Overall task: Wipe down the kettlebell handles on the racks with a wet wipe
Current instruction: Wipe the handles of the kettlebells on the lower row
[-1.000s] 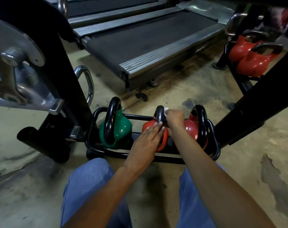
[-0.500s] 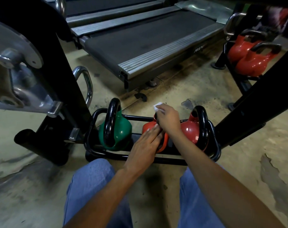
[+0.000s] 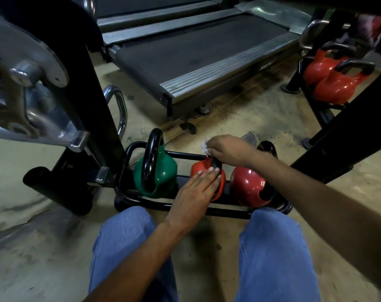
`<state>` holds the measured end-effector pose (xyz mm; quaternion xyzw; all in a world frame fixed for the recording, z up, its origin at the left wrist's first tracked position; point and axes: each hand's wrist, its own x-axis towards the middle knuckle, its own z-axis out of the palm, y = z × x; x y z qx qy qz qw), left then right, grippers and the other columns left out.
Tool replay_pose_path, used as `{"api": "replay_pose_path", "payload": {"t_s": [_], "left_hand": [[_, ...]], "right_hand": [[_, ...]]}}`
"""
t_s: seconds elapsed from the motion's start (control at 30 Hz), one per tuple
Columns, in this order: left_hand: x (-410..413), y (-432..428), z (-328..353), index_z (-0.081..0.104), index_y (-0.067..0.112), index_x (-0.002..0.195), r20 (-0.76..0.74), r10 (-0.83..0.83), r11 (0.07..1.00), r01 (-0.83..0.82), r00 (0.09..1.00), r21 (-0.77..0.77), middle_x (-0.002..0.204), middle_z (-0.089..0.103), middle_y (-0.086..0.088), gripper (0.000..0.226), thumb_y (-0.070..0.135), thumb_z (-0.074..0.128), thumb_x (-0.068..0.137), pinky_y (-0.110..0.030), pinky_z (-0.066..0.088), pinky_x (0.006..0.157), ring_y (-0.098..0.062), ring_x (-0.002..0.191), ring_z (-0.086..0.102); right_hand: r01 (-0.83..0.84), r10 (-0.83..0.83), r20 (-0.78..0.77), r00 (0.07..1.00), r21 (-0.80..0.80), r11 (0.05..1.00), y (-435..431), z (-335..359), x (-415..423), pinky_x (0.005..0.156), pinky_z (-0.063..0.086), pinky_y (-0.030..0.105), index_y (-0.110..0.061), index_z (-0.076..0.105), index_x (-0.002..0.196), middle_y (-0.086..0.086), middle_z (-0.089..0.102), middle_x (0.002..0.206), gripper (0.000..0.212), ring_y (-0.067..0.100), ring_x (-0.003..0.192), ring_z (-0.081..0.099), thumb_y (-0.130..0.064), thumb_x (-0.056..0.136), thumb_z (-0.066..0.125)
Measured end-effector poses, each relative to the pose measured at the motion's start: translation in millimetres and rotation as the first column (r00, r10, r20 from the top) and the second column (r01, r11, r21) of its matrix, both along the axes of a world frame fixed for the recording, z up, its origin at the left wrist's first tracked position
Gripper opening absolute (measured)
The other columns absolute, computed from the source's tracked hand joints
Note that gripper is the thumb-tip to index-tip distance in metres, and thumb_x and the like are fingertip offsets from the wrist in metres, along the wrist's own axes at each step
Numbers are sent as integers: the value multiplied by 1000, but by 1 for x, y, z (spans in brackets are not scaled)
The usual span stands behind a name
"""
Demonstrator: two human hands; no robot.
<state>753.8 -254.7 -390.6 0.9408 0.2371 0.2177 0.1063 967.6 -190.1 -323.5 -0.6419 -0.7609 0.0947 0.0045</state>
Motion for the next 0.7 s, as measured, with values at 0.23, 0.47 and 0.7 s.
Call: {"api": "replay_pose_path", "payload": {"t_s": [0.23,0.47,0.7], "left_hand": [[-9,-9,1,38,14,151,-6,-14,999,14,1000,-35,161,32,-9,71,4,67,88,-45,33,119,-21,151,24],[-19,-22,-2,29,15,156,-89,8,999,-11,996,-37,166,18,-7,74,13,66,92,-42,28,122,-19,153,17],[-19,-21,0,30,14,156,-120,-2,999,-3,993,-41,166,17,-7,68,13,60,94,-41,24,123,-18,154,13]], "right_hand": [[705,-494,-825,275,-176,687,-90,-26,-83,57,52,30,-9,64,102,5,68,75,24,8,62,64,-20,107,43],[342,-524,-617,-587,-776,530,-39,-16,-47,87,57,36,12,68,106,26,73,95,62,31,87,71,-35,107,29],[599,-541,-749,-383,-647,472,-80,-22,-68,73,55,33,-8,74,91,8,75,81,29,19,78,70,-18,101,48]]}}
